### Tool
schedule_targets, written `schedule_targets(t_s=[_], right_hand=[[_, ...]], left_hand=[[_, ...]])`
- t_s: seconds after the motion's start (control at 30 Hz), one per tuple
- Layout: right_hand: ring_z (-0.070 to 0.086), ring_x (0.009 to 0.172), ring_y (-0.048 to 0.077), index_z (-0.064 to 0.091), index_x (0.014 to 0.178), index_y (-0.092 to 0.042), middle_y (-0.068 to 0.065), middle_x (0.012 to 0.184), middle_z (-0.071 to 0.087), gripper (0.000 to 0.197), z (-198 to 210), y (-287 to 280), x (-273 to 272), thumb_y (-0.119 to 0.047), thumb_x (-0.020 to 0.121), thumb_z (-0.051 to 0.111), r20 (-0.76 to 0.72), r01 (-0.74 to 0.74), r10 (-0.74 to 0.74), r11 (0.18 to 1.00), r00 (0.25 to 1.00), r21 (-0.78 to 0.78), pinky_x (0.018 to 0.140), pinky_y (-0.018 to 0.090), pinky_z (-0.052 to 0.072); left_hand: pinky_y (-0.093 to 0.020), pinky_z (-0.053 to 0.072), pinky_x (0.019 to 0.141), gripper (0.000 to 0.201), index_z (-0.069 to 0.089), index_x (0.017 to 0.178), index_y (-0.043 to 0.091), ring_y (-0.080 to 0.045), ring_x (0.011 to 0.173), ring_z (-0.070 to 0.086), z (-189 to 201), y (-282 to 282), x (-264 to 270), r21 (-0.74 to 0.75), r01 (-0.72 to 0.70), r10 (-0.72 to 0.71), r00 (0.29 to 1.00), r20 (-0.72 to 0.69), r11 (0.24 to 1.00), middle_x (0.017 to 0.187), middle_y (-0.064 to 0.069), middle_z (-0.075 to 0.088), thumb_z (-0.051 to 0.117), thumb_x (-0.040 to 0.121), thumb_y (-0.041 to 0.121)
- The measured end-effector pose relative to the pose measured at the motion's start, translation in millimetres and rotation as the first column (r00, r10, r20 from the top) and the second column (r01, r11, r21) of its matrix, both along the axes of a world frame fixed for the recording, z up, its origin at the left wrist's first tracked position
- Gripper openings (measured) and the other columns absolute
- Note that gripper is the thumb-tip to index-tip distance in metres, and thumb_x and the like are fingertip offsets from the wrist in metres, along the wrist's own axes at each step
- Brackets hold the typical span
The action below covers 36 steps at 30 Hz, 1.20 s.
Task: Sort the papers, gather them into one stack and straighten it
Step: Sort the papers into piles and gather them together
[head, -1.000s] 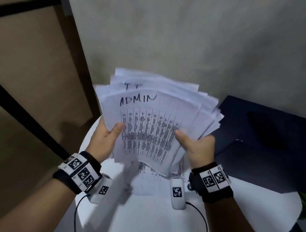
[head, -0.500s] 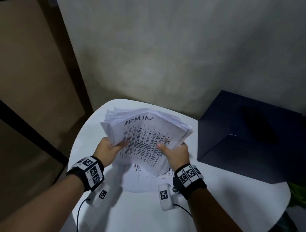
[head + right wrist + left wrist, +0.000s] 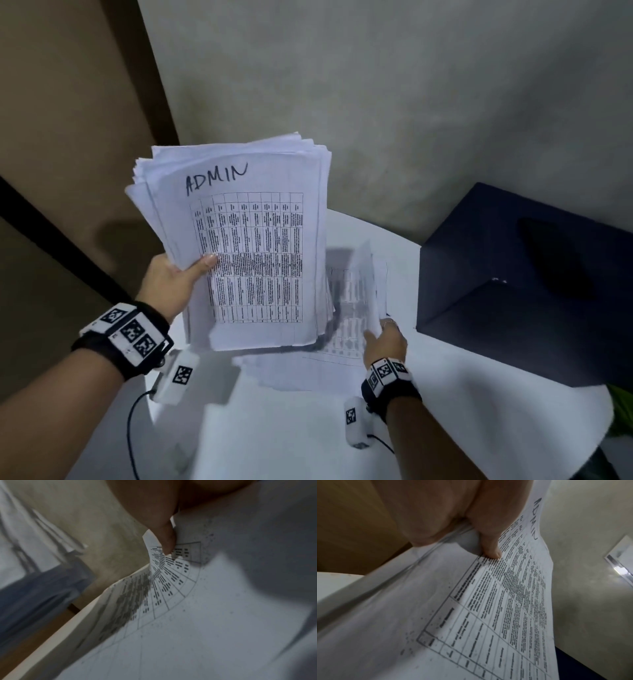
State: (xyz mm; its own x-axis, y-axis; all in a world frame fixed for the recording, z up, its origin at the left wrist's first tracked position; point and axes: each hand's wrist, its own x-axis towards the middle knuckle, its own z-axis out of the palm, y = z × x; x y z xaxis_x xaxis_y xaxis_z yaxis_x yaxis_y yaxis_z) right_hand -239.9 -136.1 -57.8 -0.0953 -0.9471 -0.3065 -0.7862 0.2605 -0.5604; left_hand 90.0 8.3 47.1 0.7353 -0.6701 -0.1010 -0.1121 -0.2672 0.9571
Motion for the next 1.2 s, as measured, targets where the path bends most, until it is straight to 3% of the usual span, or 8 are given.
schedule_targets(t_s=[0.07, 0.13, 0.23, 0.47, 0.67, 0.77, 1.07, 1.2], right_hand=[[0.058, 0.116, 0.036, 0.049, 0.133, -0.001, 0.021, 0.131, 0.057, 0.047, 2.8, 3.1, 13.3, -0.018, 0.091, 0.064, -0.034, -0.044, 0.045, 0.998, 0.998, 0.04, 0.096, 0.04, 0.051], [0.048, 0.127, 0.036, 0.043, 0.137, -0.004, 0.018, 0.137, 0.05, 0.066, 3.3, 9.7, 26.0, -0.035, 0.086, 0.07, -0.177, -0.081, 0.103, 0.989, 0.979, 0.125, 0.102, 0.043, 0.044], [0.039, 0.132, 0.036, 0.036, 0.139, -0.007, 0.016, 0.139, 0.042, 0.085, -1.4, 19.6, 36.1, -0.046, 0.076, 0.077, -0.299, -0.14, 0.19, 0.973, 0.935, 0.181, 0.103, 0.046, 0.041], [0.062, 0.112, 0.036, 0.043, 0.128, -0.002, 0.019, 0.121, 0.062, 0.067, -3.0, 13.0, 42.0, -0.024, 0.076, 0.078, -0.16, 0.002, 0.036, 0.972, 0.986, 0.236, 0.09, 0.043, 0.055], [0.042, 0.129, 0.035, 0.036, 0.141, -0.007, 0.018, 0.14, 0.042, 0.068, 4.6, 22.2, 44.4, -0.029, 0.084, 0.066, -0.098, 0.077, -0.061, 0.981, 0.993, 0.177, 0.101, 0.043, 0.045], [0.055, 0.119, 0.032, 0.048, 0.133, -0.004, 0.017, 0.13, 0.056, 0.04, 2.6, 20.8, 42.0, -0.021, 0.096, 0.049, -0.059, 0.031, -0.016, 0.965, 0.998, 0.261, 0.083, 0.025, 0.048], [0.029, 0.135, 0.037, 0.034, 0.143, -0.013, 0.014, 0.148, 0.028, 0.055, 14.2, 29.5, 38.1, -0.012, 0.092, 0.053, -0.31, -0.059, 0.133, 0.97, 0.941, 0.237, 0.105, 0.053, 0.039], [0.038, 0.133, 0.038, 0.031, 0.144, -0.006, 0.021, 0.146, 0.036, 0.051, 3.4, 28.2, 37.1, -0.016, 0.096, 0.046, -0.34, -0.224, 0.291, 0.949, 0.895, 0.223, 0.091, 0.023, 0.044]], left_hand=[[-0.026, 0.033, 0.047, 0.056, 0.042, 0.047, 0.011, -0.01, 0.037, 0.026, 6.5, 0.8, -7.9, 0.01, 0.008, -0.008, 1.0, 0.004, 1.0, 0.044, 0.015, 0.032, 0.072, 0.071, 0.052], [-0.048, 0.053, 0.061, 0.052, 0.061, 0.073, -0.015, -0.006, 0.053, 0.036, 11.4, -0.9, -17.6, -0.032, 0.041, -0.042, 0.999, -0.027, 0.999, 0.072, -0.028, 0.059, 0.072, 0.082, 0.035], [-0.056, 0.05, 0.089, 0.045, 0.064, 0.108, -0.013, -0.045, 0.084, 0.063, 11.9, -1.8, -20.5, -0.025, 0.058, -0.058, 0.998, -0.007, 0.998, 0.1, -0.031, 0.066, 0.071, 0.087, 0.026], [-0.023, 0.047, 0.072, 0.008, 0.065, 0.089, 0.033, -0.012, 0.092, 0.066, 2.5, -4.7, -18.4, 0.008, 0.107, -0.106, 0.993, -0.045, 0.994, 0.094, 0.004, 0.071, 0.072, 0.085, 0.035], [-0.02, 0.042, 0.059, 0.018, 0.069, 0.088, 0.013, -0.007, 0.065, 0.059, 4.0, -7.3, -28.6, 0.023, 0.139, -0.138, 0.988, -0.069, 0.99, 0.061, 0.014, 0.066, 0.071, 0.087, 0.031], [-0.025, 0.048, 0.069, 0.016, 0.068, 0.091, 0.021, -0.024, 0.088, 0.068, -2.3, -10.4, -27.2, 0.017, 0.154, -0.151, 0.982, -0.109, 0.988, 0.088, -0.005, 0.074, 0.073, 0.083, 0.035], [-0.031, 0.052, 0.079, 0.025, 0.069, 0.101, 0.022, -0.023, 0.097, 0.068, -4.5, -15.7, -31.4, 0.038, 0.164, -0.156, 0.975, -0.155, 0.986, 0.1, -0.008, 0.074, 0.075, 0.082, 0.037], [-0.032, 0.052, 0.084, 0.015, 0.067, 0.095, 0.032, -0.017, 0.097, 0.068, -2.6, -14.9, -30.1, 0.029, 0.183, -0.177, 0.972, -0.157, 0.983, 0.101, -0.001, 0.074, 0.074, 0.082, 0.038]])
